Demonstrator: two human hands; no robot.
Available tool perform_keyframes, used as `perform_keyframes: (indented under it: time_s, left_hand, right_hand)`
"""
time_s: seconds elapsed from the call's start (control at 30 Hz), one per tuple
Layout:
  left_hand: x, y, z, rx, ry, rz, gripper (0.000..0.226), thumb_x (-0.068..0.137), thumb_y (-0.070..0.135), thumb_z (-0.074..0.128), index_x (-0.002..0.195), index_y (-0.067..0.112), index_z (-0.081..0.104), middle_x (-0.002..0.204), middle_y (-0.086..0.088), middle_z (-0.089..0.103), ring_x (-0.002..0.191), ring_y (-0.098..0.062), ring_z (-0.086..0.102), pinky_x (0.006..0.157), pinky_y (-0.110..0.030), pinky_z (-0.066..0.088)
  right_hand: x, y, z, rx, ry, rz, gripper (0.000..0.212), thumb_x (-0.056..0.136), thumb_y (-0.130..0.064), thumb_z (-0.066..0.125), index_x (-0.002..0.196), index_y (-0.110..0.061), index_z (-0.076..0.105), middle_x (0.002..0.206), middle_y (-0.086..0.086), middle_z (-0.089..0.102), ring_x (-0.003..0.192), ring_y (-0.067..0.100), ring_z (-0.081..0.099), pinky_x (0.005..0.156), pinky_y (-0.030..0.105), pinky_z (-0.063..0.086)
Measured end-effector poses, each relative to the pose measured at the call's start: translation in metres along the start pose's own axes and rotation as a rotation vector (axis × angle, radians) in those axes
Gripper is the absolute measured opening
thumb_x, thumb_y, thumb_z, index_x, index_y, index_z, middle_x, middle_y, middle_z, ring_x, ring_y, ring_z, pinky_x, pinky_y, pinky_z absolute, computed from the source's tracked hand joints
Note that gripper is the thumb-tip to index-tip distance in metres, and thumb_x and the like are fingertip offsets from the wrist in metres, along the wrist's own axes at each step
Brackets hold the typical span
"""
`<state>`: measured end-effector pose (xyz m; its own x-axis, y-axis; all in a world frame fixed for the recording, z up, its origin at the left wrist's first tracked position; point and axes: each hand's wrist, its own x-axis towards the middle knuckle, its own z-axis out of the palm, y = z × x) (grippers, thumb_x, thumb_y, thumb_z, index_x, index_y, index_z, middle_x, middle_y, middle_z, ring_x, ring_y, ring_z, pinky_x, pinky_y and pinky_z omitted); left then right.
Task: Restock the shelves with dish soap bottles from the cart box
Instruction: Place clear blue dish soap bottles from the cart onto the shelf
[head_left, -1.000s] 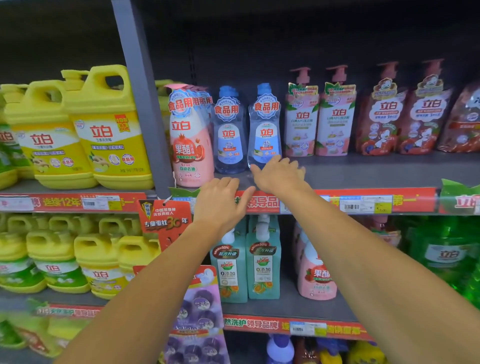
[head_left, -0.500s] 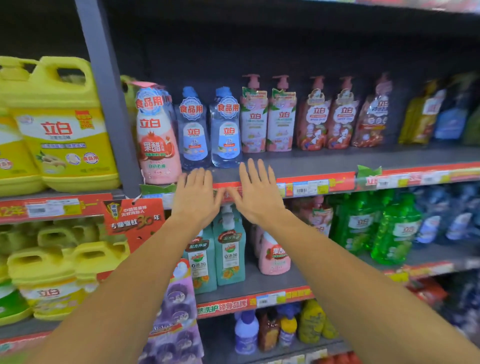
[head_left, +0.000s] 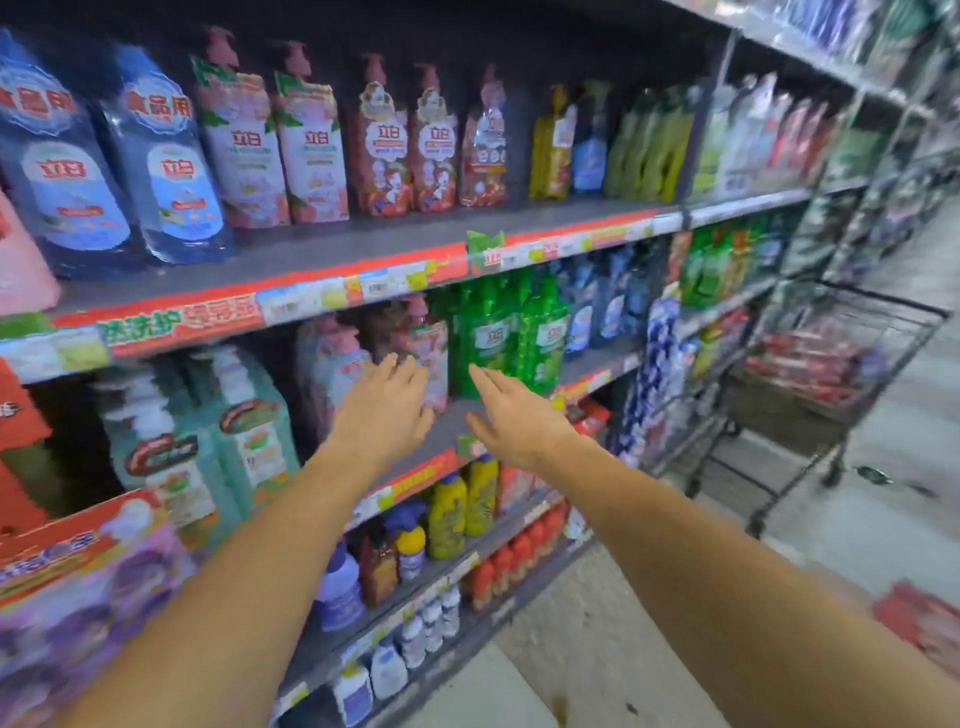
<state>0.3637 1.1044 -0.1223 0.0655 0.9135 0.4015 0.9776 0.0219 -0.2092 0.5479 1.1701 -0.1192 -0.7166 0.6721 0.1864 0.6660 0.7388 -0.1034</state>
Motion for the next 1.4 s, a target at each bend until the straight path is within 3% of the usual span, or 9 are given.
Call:
perform_keyframes:
  time_s: [0.17,0.27,0.33,0.43,0.53,0.7,1.0,1.2,1.4]
  left_hand:
    - [0.057,0.107,-0.002,-0.107,0.017,0.118,0.039,0.081,0.031,0.054,0.100,0.001,0.069,0.100,-0.017,0.070,0.097,-0.035,0.066,0.081,-0.042,0.058]
    - [0.095,0.177,0.002,-0.131,0.034,0.225,0.039,0.084,0.032,0.049,0.103,0.003,0.067,0.099,-0.014,0.069,0.095,-0.033,0.065,0.083,-0.040,0.056]
    - [0.123,0.227,0.003,-0.166,0.036,0.288,0.041,0.089,0.031,0.050,0.115,0.003,0.062,0.109,-0.015,0.066,0.104,-0.033,0.061,0.092,-0.042,0.051]
    - [0.163,0.307,0.001,-0.214,0.054,0.364,0.049,0.095,0.035,0.032,0.125,0.004,0.056,0.120,-0.012,0.062,0.114,-0.030,0.056,0.097,-0.040,0.044]
    - [0.201,0.388,0.001,-0.237,0.077,0.433,0.038,0.101,0.032,0.040,0.128,0.007,0.050,0.125,-0.010,0.057,0.119,-0.027,0.050,0.098,-0.035,0.038]
    - [0.244,0.504,0.002,-0.318,0.073,0.505,0.036,0.099,0.029,0.044,0.127,0.006,0.051,0.121,-0.011,0.058,0.116,-0.028,0.053,0.092,-0.036,0.041]
    - [0.323,0.654,0.028,-0.367,0.024,0.669,0.031,0.096,0.028,0.047,0.118,0.007,0.055,0.113,-0.011,0.060,0.112,-0.029,0.055,0.093,-0.037,0.042]
    - [0.386,0.744,0.067,-0.442,-0.031,0.693,0.034,0.097,0.028,0.047,0.123,0.007,0.055,0.119,-0.010,0.061,0.115,-0.027,0.054,0.094,-0.036,0.043]
    - [0.493,0.820,0.102,-0.454,-0.029,0.736,0.036,0.098,0.029,0.045,0.126,0.008,0.054,0.123,-0.008,0.059,0.118,-0.025,0.052,0.098,-0.034,0.043]
  right_hand:
    - [-0.057,0.089,-0.013,-0.025,0.034,0.186,0.065,0.105,-0.038,0.042,0.157,-0.007,0.020,0.158,0.010,0.032,0.145,0.027,0.030,0.112,0.037,0.032]
    - [-0.096,0.150,-0.027,-0.041,0.048,0.282,0.063,0.105,-0.039,0.041,0.156,-0.007,0.022,0.156,0.009,0.035,0.143,0.025,0.032,0.107,0.035,0.035]
    - [-0.122,0.199,-0.036,-0.048,0.047,0.353,0.064,0.105,-0.039,0.042,0.156,-0.008,0.021,0.155,0.009,0.036,0.142,0.025,0.033,0.108,0.035,0.034]
    - [-0.161,0.275,-0.046,-0.048,0.049,0.460,0.061,0.104,-0.040,0.043,0.153,-0.009,0.027,0.152,0.010,0.039,0.141,0.026,0.035,0.108,0.039,0.038]
    - [-0.200,0.344,-0.056,-0.048,0.035,0.545,0.056,0.104,-0.039,0.043,0.150,-0.008,0.032,0.151,0.010,0.039,0.140,0.028,0.036,0.108,0.038,0.037]
    - [-0.260,0.438,-0.067,-0.053,0.060,0.671,0.055,0.102,-0.036,0.046,0.148,-0.008,0.034,0.149,0.013,0.041,0.138,0.031,0.038,0.109,0.040,0.036]
    - [-0.330,0.572,-0.078,0.001,0.116,0.891,0.041,0.097,-0.036,0.054,0.128,-0.009,0.049,0.132,0.014,0.053,0.124,0.034,0.052,0.099,0.043,0.047]
    - [-0.354,0.665,-0.064,0.017,0.063,0.974,0.050,0.101,-0.035,0.049,0.143,-0.009,0.040,0.147,0.013,0.046,0.134,0.030,0.044,0.105,0.039,0.038]
    - [-0.332,0.798,-0.070,0.017,-0.006,1.046,0.048,0.101,-0.039,0.047,0.139,-0.009,0.042,0.141,0.015,0.049,0.130,0.033,0.046,0.100,0.040,0.040]
